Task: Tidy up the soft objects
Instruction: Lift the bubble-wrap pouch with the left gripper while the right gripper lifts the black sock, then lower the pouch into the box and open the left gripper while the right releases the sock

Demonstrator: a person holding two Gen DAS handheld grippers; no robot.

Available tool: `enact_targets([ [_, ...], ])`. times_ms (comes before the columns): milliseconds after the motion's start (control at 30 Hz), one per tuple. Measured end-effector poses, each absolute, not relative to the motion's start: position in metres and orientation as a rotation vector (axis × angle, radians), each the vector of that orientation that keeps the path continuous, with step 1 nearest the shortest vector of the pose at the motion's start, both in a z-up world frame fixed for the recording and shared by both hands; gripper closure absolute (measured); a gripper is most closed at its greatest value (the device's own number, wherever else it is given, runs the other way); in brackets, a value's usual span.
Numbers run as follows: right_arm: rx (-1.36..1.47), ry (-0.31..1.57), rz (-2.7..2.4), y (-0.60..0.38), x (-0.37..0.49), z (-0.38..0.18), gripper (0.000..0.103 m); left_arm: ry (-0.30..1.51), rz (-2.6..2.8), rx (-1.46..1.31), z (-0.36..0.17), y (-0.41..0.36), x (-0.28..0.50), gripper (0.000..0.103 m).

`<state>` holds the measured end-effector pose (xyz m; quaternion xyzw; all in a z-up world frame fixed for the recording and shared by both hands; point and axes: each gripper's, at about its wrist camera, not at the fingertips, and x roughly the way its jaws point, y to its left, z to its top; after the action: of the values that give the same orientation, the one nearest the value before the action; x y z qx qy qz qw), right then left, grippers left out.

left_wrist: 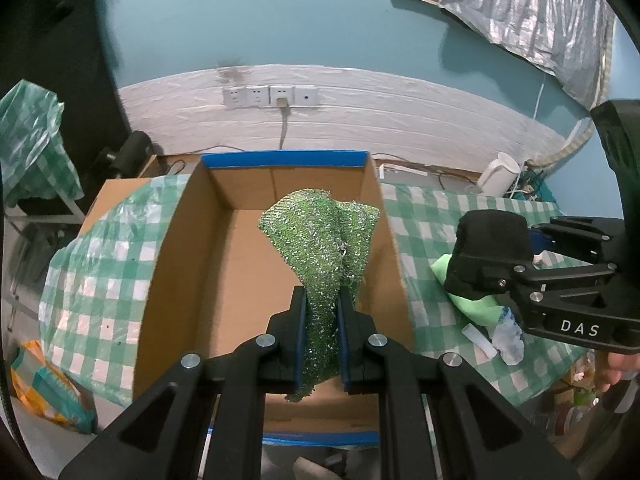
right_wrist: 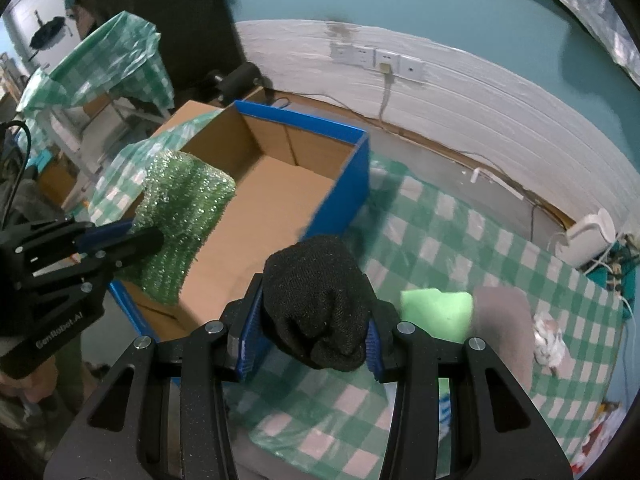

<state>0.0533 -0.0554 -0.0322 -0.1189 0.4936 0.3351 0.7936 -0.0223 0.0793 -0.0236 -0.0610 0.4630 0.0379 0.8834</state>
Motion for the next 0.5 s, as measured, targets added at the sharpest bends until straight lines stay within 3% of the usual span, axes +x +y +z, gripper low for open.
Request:
enact_targets([
  [500,-0.303,1.084,0.801,0.013,0.056,-0.048,0.061,0.984,0.175,-0.148,-0.041,0.123,-0.032,0.09],
])
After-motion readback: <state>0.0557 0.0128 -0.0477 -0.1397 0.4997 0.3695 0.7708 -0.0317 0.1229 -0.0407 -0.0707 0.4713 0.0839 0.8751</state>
